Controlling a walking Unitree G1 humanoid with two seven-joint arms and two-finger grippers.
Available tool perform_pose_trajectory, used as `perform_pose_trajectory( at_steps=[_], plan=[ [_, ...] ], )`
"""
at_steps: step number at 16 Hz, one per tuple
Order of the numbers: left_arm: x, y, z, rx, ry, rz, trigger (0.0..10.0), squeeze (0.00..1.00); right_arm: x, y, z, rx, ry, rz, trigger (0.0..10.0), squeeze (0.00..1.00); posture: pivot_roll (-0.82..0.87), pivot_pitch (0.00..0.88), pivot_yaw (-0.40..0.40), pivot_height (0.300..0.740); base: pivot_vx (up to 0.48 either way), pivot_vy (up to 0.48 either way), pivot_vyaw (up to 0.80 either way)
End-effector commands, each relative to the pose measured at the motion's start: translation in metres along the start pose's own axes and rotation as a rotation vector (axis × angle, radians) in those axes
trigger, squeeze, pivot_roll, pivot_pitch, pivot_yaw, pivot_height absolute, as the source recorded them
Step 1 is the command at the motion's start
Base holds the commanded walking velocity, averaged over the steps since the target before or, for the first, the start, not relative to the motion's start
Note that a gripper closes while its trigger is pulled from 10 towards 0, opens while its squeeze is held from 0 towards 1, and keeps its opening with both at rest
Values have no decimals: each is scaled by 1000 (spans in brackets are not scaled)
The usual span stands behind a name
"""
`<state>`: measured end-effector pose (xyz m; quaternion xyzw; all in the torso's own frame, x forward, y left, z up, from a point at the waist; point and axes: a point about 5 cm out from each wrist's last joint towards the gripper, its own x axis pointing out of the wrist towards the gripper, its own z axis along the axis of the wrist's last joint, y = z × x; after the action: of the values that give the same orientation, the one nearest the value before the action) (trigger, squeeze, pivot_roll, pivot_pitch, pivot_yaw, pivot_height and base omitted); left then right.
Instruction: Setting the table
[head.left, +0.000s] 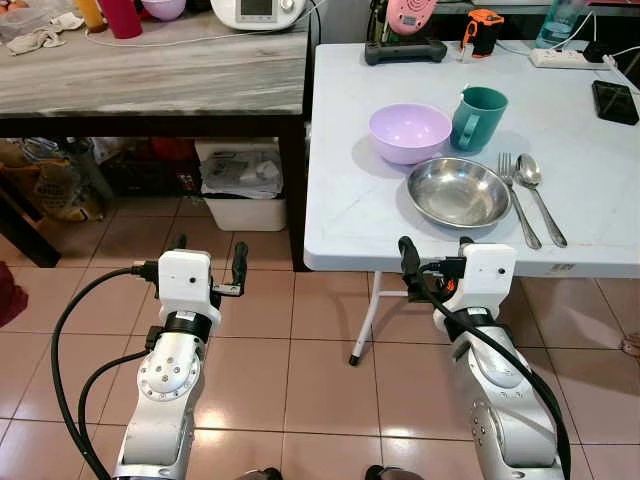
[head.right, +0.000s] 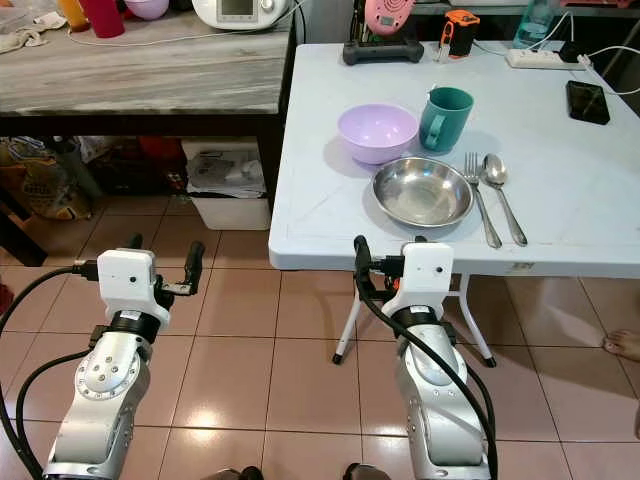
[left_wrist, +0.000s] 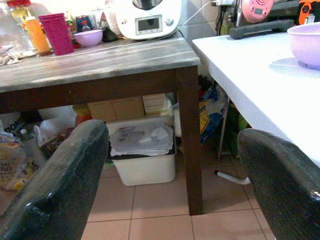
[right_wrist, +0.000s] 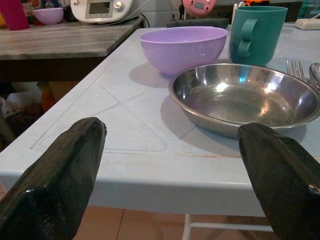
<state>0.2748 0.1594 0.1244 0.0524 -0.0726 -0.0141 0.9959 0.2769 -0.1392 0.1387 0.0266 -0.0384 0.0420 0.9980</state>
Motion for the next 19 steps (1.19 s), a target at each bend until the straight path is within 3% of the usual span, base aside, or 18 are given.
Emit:
perform_pose_trajectory(
  at_steps=[1,14,19],
  plan=[
    [8,2,-14,-70,74,-87,10000,0,8,-1,-41,20,159,-37,10000,0,-119,63,25,740,0,0,0],
    [4,3,-16,-51,82,-86,10000,0,4,-3,-36,10,141,-44,10000,0,-128,89,26,740,0,0,0],
    [11,3,-10,-64,50,-93,10000,0,10,-1,-31,31,112,-40,10000,0,-131,77,31,740,0,0,0]
  ],
)
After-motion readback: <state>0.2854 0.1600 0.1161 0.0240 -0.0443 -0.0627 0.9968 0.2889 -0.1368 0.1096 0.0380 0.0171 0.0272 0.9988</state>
